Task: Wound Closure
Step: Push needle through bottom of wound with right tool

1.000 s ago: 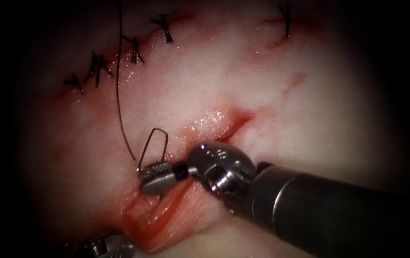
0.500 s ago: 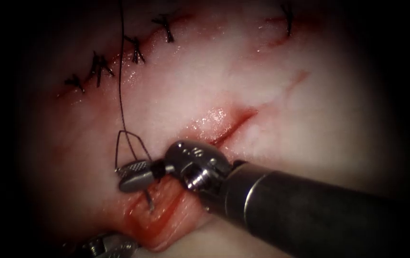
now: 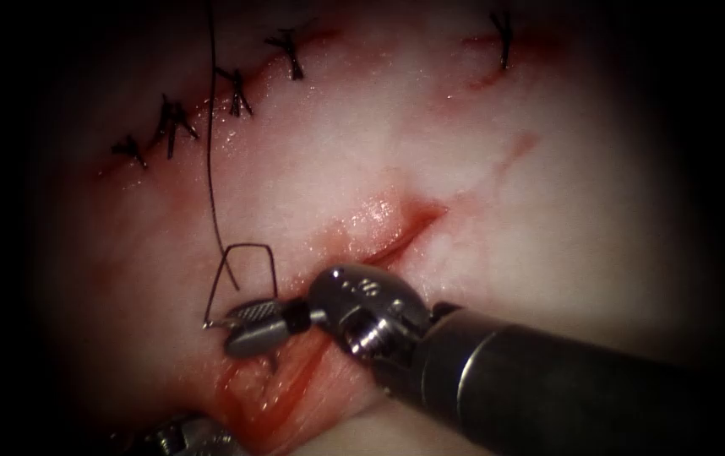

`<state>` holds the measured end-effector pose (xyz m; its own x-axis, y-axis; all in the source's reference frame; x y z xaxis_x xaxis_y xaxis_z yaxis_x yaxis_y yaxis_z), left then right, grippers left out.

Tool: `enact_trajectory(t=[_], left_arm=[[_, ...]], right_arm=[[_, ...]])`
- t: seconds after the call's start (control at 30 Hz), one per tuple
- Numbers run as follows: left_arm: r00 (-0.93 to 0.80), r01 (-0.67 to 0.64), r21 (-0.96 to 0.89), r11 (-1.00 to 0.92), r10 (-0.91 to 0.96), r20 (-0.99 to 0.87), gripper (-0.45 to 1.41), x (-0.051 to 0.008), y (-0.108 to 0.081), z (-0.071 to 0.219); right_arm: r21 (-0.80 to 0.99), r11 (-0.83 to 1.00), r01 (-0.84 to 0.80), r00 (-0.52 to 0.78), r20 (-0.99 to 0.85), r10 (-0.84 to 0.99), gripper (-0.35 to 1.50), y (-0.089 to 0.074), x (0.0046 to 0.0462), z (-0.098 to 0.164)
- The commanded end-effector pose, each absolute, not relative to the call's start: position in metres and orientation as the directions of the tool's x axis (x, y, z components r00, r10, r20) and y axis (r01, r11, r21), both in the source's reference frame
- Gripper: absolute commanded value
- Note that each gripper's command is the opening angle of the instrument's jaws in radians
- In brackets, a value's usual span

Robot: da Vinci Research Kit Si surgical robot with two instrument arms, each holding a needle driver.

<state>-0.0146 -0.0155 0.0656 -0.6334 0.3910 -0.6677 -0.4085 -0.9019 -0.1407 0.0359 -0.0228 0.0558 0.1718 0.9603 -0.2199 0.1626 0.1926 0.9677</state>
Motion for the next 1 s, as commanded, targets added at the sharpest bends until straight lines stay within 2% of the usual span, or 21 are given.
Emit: enact_trajectory(t=[0.03,1.0], left_arm=[[-0.633,-0.408,-0.140,-0.902,0.390,-0.669,-0.21,-0.0151,-0.0153,0.0663],[-0.633,-0.408,-0.140,-0.902,0.390,-0.669,-0.21,-0.0151,-0.0153,0.0663]], right_arm=[[0.967,0.195,0.166,0.173,-0.224,0.959,-0.35,-0.0229,0.0370,0.0566],[0.976,0.129,0.174,0.175,-0.160,0.972,-0.35,-0.0257,0.0374,0.0559]])
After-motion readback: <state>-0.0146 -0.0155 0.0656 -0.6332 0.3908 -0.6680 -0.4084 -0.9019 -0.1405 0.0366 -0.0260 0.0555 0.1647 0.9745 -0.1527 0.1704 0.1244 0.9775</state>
